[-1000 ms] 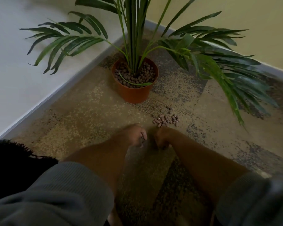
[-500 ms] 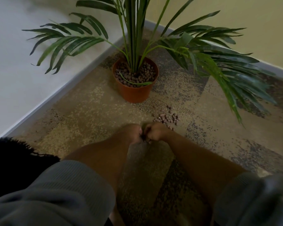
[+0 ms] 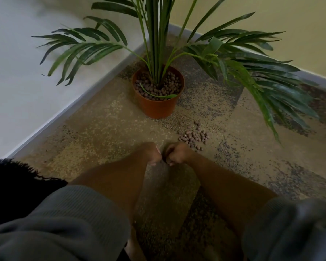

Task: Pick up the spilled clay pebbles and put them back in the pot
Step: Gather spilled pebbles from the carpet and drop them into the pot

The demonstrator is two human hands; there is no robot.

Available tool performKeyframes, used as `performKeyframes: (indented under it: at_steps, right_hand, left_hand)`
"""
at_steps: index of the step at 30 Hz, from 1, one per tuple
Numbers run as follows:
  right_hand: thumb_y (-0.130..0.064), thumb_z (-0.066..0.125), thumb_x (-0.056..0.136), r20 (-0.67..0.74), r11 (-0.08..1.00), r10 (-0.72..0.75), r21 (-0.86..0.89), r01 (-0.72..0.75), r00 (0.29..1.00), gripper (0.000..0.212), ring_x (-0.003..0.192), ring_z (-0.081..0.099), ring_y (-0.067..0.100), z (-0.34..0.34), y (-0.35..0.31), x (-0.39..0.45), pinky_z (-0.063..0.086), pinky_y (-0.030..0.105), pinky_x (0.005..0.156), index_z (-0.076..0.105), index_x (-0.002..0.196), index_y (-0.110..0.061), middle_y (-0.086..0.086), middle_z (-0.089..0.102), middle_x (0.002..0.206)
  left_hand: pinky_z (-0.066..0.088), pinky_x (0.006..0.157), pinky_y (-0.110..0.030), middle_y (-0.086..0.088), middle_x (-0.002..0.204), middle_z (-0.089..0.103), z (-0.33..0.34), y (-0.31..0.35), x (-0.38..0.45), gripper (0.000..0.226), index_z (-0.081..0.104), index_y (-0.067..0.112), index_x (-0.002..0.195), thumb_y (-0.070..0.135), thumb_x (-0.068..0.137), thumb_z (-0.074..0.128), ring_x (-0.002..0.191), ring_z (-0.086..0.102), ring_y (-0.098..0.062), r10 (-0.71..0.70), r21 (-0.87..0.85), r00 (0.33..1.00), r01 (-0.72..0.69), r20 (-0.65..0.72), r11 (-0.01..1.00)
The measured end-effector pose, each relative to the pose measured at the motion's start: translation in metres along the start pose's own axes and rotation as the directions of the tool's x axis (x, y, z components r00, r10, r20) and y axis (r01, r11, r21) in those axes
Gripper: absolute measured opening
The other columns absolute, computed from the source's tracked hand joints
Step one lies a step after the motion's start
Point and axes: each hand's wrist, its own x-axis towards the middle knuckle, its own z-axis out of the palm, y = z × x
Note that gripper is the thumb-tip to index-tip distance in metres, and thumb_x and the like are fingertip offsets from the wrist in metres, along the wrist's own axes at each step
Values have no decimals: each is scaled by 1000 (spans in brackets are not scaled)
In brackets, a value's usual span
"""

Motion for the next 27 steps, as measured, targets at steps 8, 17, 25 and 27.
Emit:
performKeyframes:
  at_steps: [8, 17, 25, 27]
  right_hand:
    - [-9, 65, 88, 16, 952, -147, -270, 146, 989, 26, 90, 70, 21, 18, -11, -2, 57, 29, 84, 71, 113, -8, 12, 73, 107]
    - [-15, 63, 90, -63, 876, -189, -461, 140, 980, 27, 105, 66, 23, 25, -15, 7, 54, 34, 95, 71, 116, -11, 11, 69, 114]
    - [11, 61, 86, 13, 741, 143, 661, -116, 990, 15, 81, 65, 19, 8, -6, 16, 57, 32, 89, 69, 80, -1, 13, 67, 93]
    - [12, 58, 89, 100, 501, 152, 850, -164, 983, 16, 84, 62, 19, 1, -7, 14, 57, 29, 86, 66, 82, -1, 9, 61, 95]
  left_hand:
    - [57, 88, -45, -22, 96, 73, 0, -6, 4, 18, 74, -2, 97, 6, 82, 69, 92, 71, -33, -54, -149, 998, 51, -19, 987]
    - [55, 92, -44, -24, 111, 68, -4, -14, 9, 24, 72, -4, 104, 0, 81, 66, 103, 67, -36, -170, -318, 983, 138, -73, 938]
    - [56, 90, -34, -4, 79, 59, -5, -12, 7, 4, 58, 7, 90, 5, 92, 55, 75, 60, -17, -199, -493, 978, 142, -64, 858]
    - [58, 85, -30, -2, 85, 57, -5, -10, 6, 12, 61, 6, 100, 2, 93, 53, 78, 59, -12, -227, -646, 974, 162, -18, 746]
